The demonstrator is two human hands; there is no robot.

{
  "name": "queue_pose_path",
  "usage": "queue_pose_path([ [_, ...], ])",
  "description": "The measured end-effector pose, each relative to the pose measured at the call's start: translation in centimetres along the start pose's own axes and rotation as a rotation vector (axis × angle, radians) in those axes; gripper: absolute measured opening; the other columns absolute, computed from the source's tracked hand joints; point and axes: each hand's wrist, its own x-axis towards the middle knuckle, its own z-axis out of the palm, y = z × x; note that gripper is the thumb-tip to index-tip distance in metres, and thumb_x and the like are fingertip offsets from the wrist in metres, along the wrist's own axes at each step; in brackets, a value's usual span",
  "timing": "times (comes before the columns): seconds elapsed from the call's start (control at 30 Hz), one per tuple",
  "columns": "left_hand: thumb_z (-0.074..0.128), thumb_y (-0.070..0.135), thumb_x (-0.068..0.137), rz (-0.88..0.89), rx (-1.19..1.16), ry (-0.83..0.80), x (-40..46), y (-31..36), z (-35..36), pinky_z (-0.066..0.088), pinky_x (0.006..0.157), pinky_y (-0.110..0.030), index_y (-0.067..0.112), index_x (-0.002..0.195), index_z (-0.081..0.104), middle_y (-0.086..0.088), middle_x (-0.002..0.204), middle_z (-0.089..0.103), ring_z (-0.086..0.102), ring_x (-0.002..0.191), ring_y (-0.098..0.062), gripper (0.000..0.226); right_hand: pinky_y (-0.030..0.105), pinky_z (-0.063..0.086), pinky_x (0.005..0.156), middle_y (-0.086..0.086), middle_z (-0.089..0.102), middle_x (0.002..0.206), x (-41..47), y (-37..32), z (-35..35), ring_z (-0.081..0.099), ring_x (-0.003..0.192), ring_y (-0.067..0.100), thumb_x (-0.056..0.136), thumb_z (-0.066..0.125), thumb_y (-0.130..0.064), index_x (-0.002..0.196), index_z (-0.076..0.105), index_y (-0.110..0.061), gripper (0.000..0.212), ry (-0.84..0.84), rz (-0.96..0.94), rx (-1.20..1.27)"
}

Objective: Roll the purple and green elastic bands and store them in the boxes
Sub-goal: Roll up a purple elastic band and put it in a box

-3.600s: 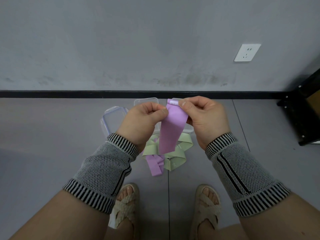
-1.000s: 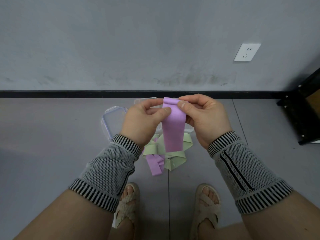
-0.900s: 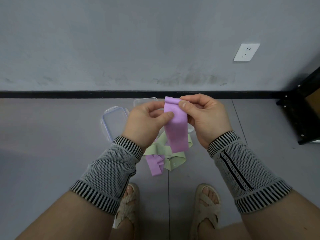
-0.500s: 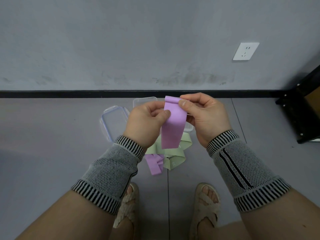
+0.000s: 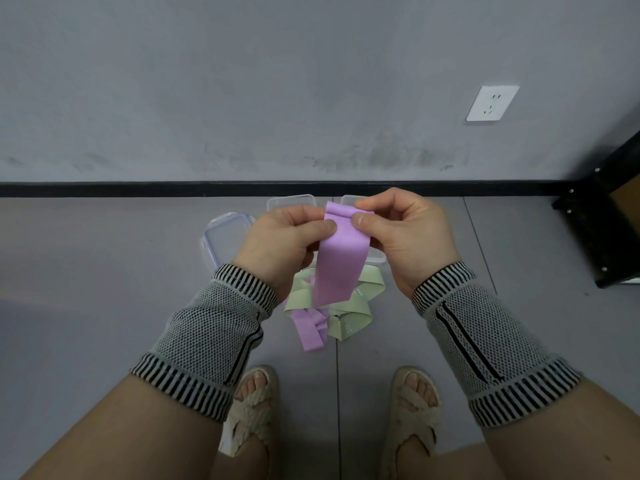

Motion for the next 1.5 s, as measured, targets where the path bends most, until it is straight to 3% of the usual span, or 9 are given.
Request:
queue_pose_path([
  [0.13, 0.058, 0.002, 0.085, -0.003, -0.017, -0.002, 0.3, -0.2, -0.2, 0.027, 0.056, -0.026, -0.001, 0.098, 0.067, -0.018, 0.083, 0.054, 0.038, 0.065, -0.021, 0.017, 0.047, 0.057, 0.080, 0.004, 0.068, 0.074, 0.0, 0.0, 0.1, 0.064, 0.075, 0.020, 0.075, 0.067, 0.010, 0.067, 0.067, -0.020, 0.031, 0.007, -0.032, -0.081],
  [0.33, 0.071, 0.024, 0.062, 0.027, -0.045, -0.018, 0.2, -0.1, -0.1, 0.030, 0.067, -0.039, 0.001, 0.095, 0.071, -0.022, 0.086, 0.054, 0.039, 0.080, -0.027, 0.040, 0.039, 0.055, 0.075, 0.002, 0.067, 0.071, 0.0, 0.0, 0.3, 0.061, 0.069, 0.014, 0.074, 0.067, 0.009, 0.066, 0.066, -0.022, 0.032, 0.016, -0.092, -0.170],
  [0.43, 0.073, 0.035, 0.069, 0.034, -0.022, -0.009, 0.1, 0.0, 0.0, 0.028, 0.059, -0.033, 0.000, 0.092, 0.072, -0.016, 0.082, 0.050, 0.035, 0.073, -0.025, 0.042, 0.038, 0.055, 0.075, 0.005, 0.067, 0.073, 0.0, 0.1, 0.3, 0.061, 0.071, 0.017, 0.074, 0.069, 0.008, 0.067, 0.067, -0.022, 0.030, 0.010, -0.113, -0.184],
  [0.6, 0.059, 0.014, 0.089, 0.018, -0.008, 0.034, 0.2, 0.0, -0.1, 0.026, 0.052, -0.025, 0.007, 0.080, 0.066, -0.001, 0.057, 0.048, 0.036, 0.051, -0.011, 0.013, 0.032, 0.056, 0.078, 0.004, 0.069, 0.080, 0.0, 0.1, 0.1, 0.065, 0.076, 0.014, 0.077, 0.066, 0.009, 0.072, 0.067, -0.019, 0.029, -0.053, -0.068, -0.079],
  [0.77, 0.061, 0.006, 0.086, 0.036, -0.039, 0.038, 0.3, -0.1, -0.6, 0.029, 0.051, -0.024, 0.010, 0.088, 0.065, -0.008, 0.067, 0.051, 0.036, 0.053, -0.013, 0.006, 0.036, 0.057, 0.082, 0.011, 0.068, 0.088, 0.1, -0.2, -0.4, 0.066, 0.083, 0.021, 0.084, 0.059, 0.009, 0.088, 0.066, -0.010, 0.021, -0.147, 0.082, 0.213],
  [1.2, 0.062, 0.001, 0.084, 0.110, -0.001, 0.054, -0.1, 0.2, -0.2, 0.033, 0.048, -0.020, 0.013, 0.087, 0.067, 0.002, 0.061, 0.059, 0.041, 0.051, -0.009, 0.013, 0.030, 0.055, 0.066, 0.012, 0.069, 0.078, 0.1, 0.2, -0.6, 0.067, 0.071, 0.018, 0.081, 0.068, 0.000, 0.079, 0.068, -0.017, 0.017, -0.101, 0.003, -0.032],
  [1.33, 0.062, 0.001, 0.084, 0.198, 0.159, 0.055, -0.4, 0.1, -0.3, 0.043, 0.055, -0.013, 0.017, 0.086, 0.066, 0.009, 0.061, 0.067, 0.057, 0.053, 0.001, 0.017, 0.036, 0.056, 0.072, 0.011, 0.068, 0.076, 0.2, 0.3, -0.8, 0.064, 0.072, 0.020, 0.080, 0.069, 0.001, 0.075, 0.067, -0.017, 0.019, -0.155, 0.021, -0.074],
  [1.43, 0.063, 0.007, 0.085, 0.250, 0.407, 0.045, -0.5, -0.1, -0.3, 0.050, 0.071, -0.021, 0.030, 0.082, 0.063, 0.004, 0.077, 0.071, 0.063, 0.072, -0.006, 0.022, 0.029, 0.056, 0.074, 0.008, 0.069, 0.079, 0.2, 0.4, -1.0, 0.064, 0.072, 0.014, 0.078, 0.073, -0.004, 0.074, 0.065, -0.016, 0.015, -0.180, -0.031, -0.248],
  [1.5, 0.064, 0.013, 0.085, 0.274, 0.557, 0.055, -0.6, -0.1, -0.2, 0.047, 0.069, -0.016, 0.032, 0.085, 0.059, 0.005, 0.081, 0.070, 0.061, 0.073, -0.005, 0.019, 0.026, 0.055, 0.073, 0.005, 0.069, 0.080, 0.3, 0.7, -1.1, 0.063, 0.071, 0.012, 0.077, 0.075, -0.010, 0.078, 0.064, -0.021, 0.016, -0.190, -0.052, -0.383],
])
